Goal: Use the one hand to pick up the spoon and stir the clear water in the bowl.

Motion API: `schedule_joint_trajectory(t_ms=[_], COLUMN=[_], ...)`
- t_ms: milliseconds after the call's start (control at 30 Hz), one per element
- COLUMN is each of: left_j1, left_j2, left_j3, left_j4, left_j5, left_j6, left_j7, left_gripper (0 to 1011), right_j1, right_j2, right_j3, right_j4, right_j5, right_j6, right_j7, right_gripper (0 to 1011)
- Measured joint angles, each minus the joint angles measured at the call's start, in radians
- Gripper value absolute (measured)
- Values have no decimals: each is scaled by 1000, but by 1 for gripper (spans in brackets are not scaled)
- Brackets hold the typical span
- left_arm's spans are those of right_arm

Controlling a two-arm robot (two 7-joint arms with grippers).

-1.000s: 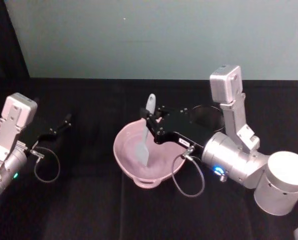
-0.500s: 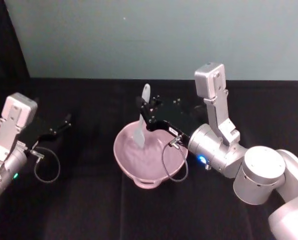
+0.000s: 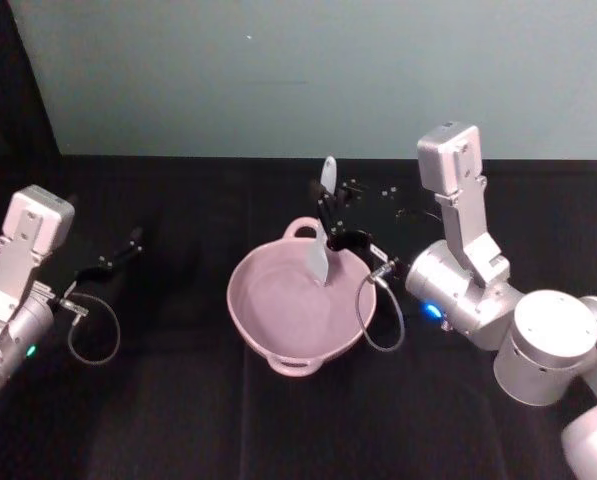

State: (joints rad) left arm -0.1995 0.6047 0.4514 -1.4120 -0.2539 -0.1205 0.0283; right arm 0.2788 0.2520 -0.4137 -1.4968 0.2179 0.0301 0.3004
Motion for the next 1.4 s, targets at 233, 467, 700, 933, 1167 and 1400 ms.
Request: schedule_joint_trajectory(t_ms=[233,467,700,933,1167,1400], left_j1=[0,0,0,0,0,0], left_j2=[0,0,0,0,0,0], left_j3=[0,0,0,0,0,0], left_j4=[0,0,0,0,0,0], left_j5=[0,0,0,0,0,0], left_j6=[0,0,0,0,0,0], left_j7=[0,0,0,0,0,0], left_gripper=[1011,1011,1011,1011,1011,1011], right_j1=[-61,-118,-135,-104,-50,-10], right_j2=[46,72,68,30,-8,-35], right_j3=[28,28,2,-39,-53,-40], right_j4=[-83,-158,-177,-135,-63,-2], right_j5=[22,49,59,43,13,-19], right_j6=[31,39,37,19,1,-15], right_j7=[39,64,76,71,53,20], right_gripper=[114,114,114,114,114,114])
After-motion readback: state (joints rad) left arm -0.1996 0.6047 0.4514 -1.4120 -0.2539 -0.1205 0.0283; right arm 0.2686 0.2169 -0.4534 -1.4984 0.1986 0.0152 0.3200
